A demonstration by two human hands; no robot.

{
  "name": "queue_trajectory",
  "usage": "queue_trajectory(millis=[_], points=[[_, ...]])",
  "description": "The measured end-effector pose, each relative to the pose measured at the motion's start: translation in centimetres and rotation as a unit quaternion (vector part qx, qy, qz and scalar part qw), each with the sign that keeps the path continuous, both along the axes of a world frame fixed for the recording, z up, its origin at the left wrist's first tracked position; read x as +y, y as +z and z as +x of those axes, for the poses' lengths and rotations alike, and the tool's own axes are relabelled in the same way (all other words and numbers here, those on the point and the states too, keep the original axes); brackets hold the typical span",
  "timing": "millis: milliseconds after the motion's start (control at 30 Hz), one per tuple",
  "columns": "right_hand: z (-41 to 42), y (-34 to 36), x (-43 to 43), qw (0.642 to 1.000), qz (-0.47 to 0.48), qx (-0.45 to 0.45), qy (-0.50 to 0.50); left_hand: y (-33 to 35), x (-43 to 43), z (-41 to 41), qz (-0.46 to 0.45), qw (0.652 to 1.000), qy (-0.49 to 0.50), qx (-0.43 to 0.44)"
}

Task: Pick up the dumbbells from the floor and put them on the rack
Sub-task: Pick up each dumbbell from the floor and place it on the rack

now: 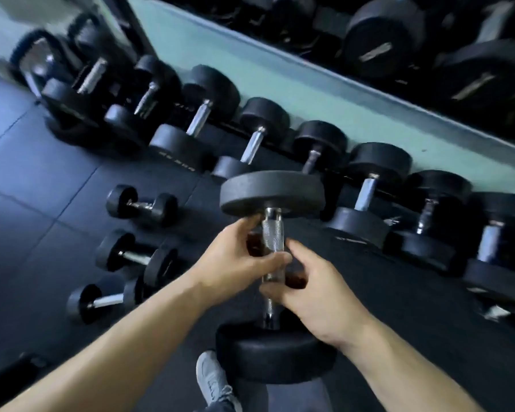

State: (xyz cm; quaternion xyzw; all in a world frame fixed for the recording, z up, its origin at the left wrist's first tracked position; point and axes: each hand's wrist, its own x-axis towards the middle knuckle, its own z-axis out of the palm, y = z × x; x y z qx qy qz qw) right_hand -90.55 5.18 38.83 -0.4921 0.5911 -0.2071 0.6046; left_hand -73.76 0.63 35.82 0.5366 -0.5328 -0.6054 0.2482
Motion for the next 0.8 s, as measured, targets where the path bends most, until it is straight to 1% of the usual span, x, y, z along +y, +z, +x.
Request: queue_trajectory(millis=[67,167,333,467,667,800], points=[[-3.9,2.1,-0.4,0.999,-0.011,0.012,-0.05,2.0,-2.1,-4.4,-0.017,0.998,-0.052,-0.005],[-9.9,4.3,-1.6,0.992,-0.023,0.034,-0.116,4.3,-5.1,-11.4,-0.026,0.994,-0.104,-0.016],[-19.7,7.4,-4.0,0.981,-0.033,0.058,-0.185,6.8,-9.3,-22.7,-0.017,0.986,-0.166,-0.004],[-26.8,10.4,-6.4,0.973,-0.047,0.072,-0.212,9.2,-13.0,-30.9,-0.021,0.976,-0.216,0.009],[-35.9,12.9,-10.9,0.955,-0.084,0.111,-0.263,12.3,-19.0,-41.4,-0.048,0.96,-0.276,0.025],[-40.9,13.5,-14.3,0.945,-0.096,0.131,-0.285,13.2,-22.9,-47.1,-0.048,0.957,-0.285,0.036]])
